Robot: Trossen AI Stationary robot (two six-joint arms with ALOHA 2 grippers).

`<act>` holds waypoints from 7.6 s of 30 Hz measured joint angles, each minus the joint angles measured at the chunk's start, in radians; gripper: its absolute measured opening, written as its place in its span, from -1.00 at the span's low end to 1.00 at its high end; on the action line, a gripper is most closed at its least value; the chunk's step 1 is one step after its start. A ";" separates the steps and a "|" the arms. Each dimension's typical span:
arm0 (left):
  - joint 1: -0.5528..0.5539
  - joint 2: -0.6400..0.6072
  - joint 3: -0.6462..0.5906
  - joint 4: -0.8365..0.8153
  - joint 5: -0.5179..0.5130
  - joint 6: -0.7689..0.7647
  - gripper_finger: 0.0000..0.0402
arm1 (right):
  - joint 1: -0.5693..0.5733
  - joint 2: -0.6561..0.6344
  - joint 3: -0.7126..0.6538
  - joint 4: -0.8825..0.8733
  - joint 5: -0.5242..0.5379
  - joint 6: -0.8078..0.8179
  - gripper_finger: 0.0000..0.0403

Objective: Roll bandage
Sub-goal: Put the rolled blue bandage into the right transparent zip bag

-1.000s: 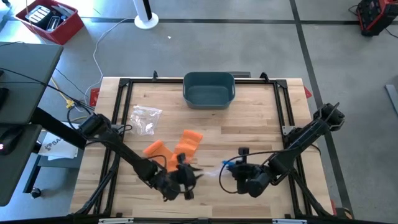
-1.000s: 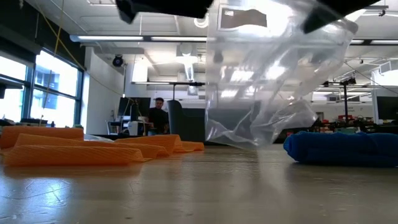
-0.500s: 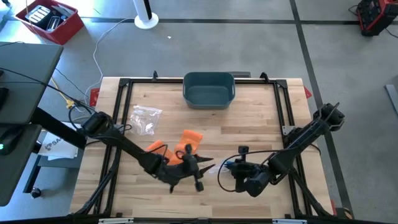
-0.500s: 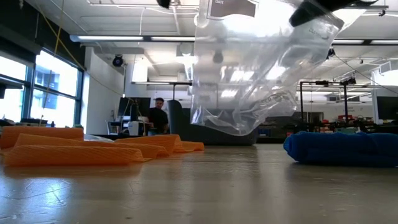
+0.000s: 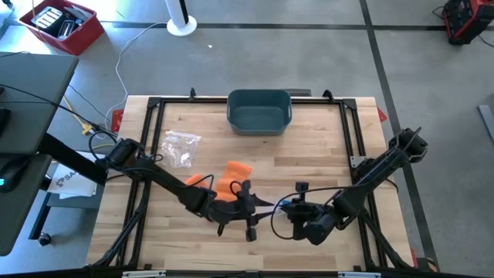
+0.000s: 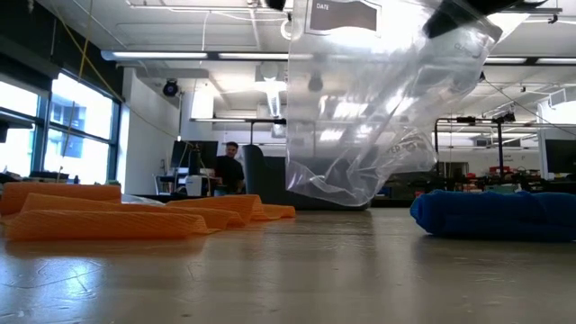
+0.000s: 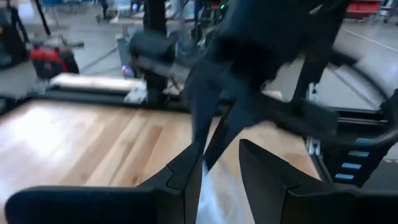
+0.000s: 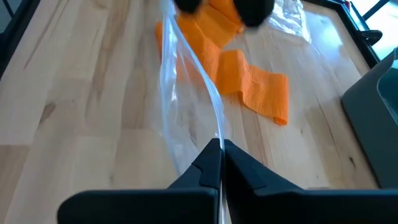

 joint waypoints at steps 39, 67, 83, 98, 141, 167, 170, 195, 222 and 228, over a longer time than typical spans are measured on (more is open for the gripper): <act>-0.082 0.000 0.031 -0.212 -0.204 0.207 -0.49 | -0.065 0.093 0.000 0.078 -0.030 -0.124 -1.00; -0.047 0.072 0.030 -0.477 -0.219 -0.130 -0.65 | -0.012 0.105 0.000 0.129 0.056 -0.158 -1.00; -0.057 0.072 0.030 -0.604 -0.336 -0.349 -0.99 | -0.036 0.082 0.000 0.087 0.019 -0.133 -0.33; -0.085 0.072 0.030 -0.709 -0.383 -0.500 -1.00 | 0.069 0.025 -0.236 -0.065 -0.107 0.249 -0.11; -0.066 0.072 0.030 -0.705 -0.219 -0.507 -1.00 | -0.021 -0.205 -0.400 0.115 -0.364 0.088 0.19; -0.113 0.072 0.030 -0.692 -0.229 -0.518 -1.00 | 0.160 -0.019 -0.785 0.829 -0.044 0.295 0.19; -0.105 0.072 0.030 -0.691 -0.229 -0.517 -1.00 | 0.149 0.032 -0.785 0.895 -0.032 0.276 0.19; -0.111 0.072 0.030 -0.633 -0.292 -0.579 -1.00 | 0.231 -0.002 -0.743 1.268 0.160 0.169 -0.91; -0.066 0.240 0.391 -1.069 -0.387 -0.776 -1.00 | 0.047 0.007 -0.034 -0.205 -0.033 0.375 -0.93; -0.066 0.246 0.399 -1.070 -0.391 -0.755 -1.00 | 0.069 0.012 -0.028 -0.167 -0.026 0.306 -0.93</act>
